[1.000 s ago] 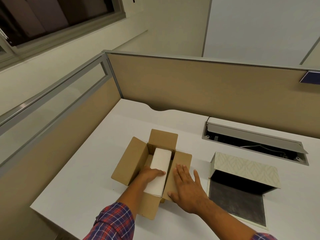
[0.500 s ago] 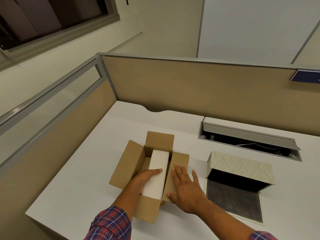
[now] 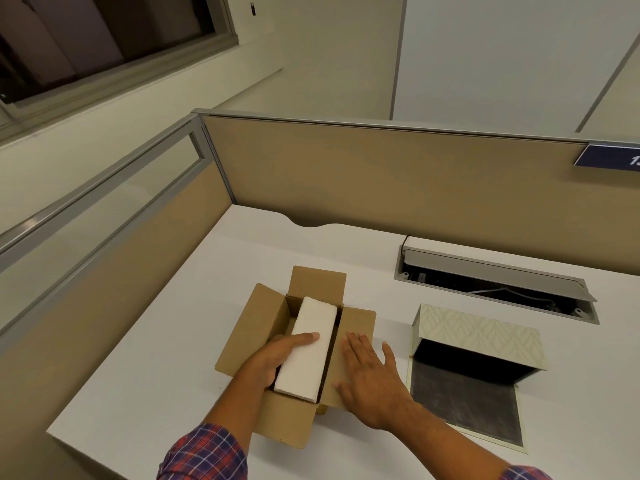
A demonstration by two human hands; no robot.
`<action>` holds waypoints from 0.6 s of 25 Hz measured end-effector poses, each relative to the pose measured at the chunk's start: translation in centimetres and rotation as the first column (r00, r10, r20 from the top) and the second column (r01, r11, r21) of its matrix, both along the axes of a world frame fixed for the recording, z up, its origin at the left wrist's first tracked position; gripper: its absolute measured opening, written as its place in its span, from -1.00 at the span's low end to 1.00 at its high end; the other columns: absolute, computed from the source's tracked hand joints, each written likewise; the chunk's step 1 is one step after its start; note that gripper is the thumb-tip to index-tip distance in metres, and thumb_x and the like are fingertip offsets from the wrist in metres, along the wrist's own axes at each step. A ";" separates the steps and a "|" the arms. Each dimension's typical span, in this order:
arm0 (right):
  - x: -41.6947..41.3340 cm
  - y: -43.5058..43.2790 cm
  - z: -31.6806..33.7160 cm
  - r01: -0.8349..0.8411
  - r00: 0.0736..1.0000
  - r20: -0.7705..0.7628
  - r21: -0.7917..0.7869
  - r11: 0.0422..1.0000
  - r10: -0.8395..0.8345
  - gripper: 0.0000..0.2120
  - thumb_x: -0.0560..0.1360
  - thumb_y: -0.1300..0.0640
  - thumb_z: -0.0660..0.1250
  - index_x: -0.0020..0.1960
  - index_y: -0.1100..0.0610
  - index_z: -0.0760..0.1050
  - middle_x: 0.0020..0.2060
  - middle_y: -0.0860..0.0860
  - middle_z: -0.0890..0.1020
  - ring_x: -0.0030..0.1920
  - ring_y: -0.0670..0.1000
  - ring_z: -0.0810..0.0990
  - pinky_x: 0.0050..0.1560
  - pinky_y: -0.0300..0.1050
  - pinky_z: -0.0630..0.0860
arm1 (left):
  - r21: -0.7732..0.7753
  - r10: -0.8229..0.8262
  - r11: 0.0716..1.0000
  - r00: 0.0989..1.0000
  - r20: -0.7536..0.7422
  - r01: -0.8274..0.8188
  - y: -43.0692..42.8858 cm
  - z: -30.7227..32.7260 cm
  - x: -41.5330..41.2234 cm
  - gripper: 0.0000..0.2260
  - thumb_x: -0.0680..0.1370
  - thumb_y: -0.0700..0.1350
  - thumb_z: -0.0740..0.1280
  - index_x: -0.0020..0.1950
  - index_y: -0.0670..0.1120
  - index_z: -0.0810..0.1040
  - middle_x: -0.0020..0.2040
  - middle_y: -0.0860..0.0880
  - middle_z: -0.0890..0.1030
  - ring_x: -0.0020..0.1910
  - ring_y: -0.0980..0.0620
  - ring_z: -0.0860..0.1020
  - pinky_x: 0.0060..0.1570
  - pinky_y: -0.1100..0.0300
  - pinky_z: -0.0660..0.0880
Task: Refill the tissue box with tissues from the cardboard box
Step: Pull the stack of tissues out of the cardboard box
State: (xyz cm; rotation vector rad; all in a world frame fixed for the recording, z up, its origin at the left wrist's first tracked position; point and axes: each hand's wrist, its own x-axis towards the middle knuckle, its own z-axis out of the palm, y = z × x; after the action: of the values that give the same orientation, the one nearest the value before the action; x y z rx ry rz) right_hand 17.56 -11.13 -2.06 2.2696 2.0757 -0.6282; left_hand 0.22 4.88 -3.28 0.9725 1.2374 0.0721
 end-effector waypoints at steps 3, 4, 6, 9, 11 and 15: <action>-0.1 -0.1 1.1 0.039 0.997 -0.072 0.009 0.999 -0.039 -0.27 0.60 -0.21 -0.19 0.67 0.12 -0.17 0.69 0.08 -0.07 0.67 0.10 -0.11 0.56 0.20 -0.27 | -0.021 0.045 0.999 0.997 0.061 -0.044 0.1 2.0 -1.2 -0.42 0.39 0.16 0.60 0.29 -0.11 0.62 0.07 -0.18 0.77 0.14 -0.23 0.70 0.17 -0.11 0.63; -0.2 -0.1 1.5 0.067 0.991 -0.121 0.038 0.997 -0.062 -0.27 0.59 -0.22 -0.21 0.67 0.10 -0.13 0.69 0.06 -0.01 0.67 0.08 -0.05 0.58 0.18 -0.24 | -0.028 0.074 0.997 0.993 0.095 -0.072 0.1 2.6 -1.7 -0.39 0.38 0.18 0.60 0.31 -0.10 0.60 0.11 -0.21 0.76 0.17 -0.26 0.69 0.19 -0.15 0.63; -0.4 -0.3 3.0 0.164 0.956 -0.267 0.139 0.977 -0.123 -0.36 0.66 -0.22 -0.13 0.66 0.04 0.01 0.66 0.01 0.17 0.64 0.03 0.13 0.60 0.11 -0.13 | -0.030 0.140 0.990 0.969 0.203 -0.136 0.0 3.6 -2.6 -0.38 0.40 0.20 0.57 0.36 -0.08 0.58 0.18 -0.26 0.72 0.20 -0.31 0.67 0.22 -0.23 0.61; -0.8 -0.8 5.6 0.333 0.826 -0.528 0.175 0.926 -0.198 -0.33 0.61 -0.36 -0.02 0.63 -0.09 0.09 0.60 -0.12 0.27 0.58 -0.02 0.21 0.56 0.05 0.06 | -0.002 0.248 0.963 0.886 0.391 -0.269 -1.2 5.6 -2.6 -0.27 0.34 0.19 0.59 0.42 -0.08 0.53 0.12 -0.26 0.71 0.10 -0.30 0.68 0.16 -0.29 0.61; -1.0 -1.4 6.9 0.376 0.707 -0.676 0.112 0.920 -0.206 -0.14 0.44 -0.58 0.00 0.63 -0.22 0.00 0.55 -0.31 0.24 0.52 -0.07 0.23 0.52 0.11 0.20 | -0.012 0.294 0.942 0.805 0.516 -0.336 -2.6 7.2 -1.5 -0.09 0.13 0.23 0.69 0.41 -0.06 0.52 0.08 -0.24 0.70 0.05 -0.28 0.67 0.12 -0.33 0.59; -1.9 -3.1 8.4 0.431 0.553 -0.820 0.126 0.893 -0.151 0.03 0.29 -0.57 0.34 0.56 -0.38 -0.15 0.46 -0.44 0.21 0.45 -0.14 0.33 0.46 0.07 0.42 | -0.149 0.336 0.923 0.550 0.765 -0.356 -5.5 9.8 2.1 -0.20 0.30 0.22 0.58 0.49 -0.01 0.48 0.23 -0.25 0.64 0.19 -0.33 0.61 0.19 -0.42 0.52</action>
State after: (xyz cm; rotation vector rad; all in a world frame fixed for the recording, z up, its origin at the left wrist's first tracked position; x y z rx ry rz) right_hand 15.70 -14.23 6.39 2.9285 2.1835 -1.7524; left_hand 2.32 -0.60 6.54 0.5687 0.5711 0.7636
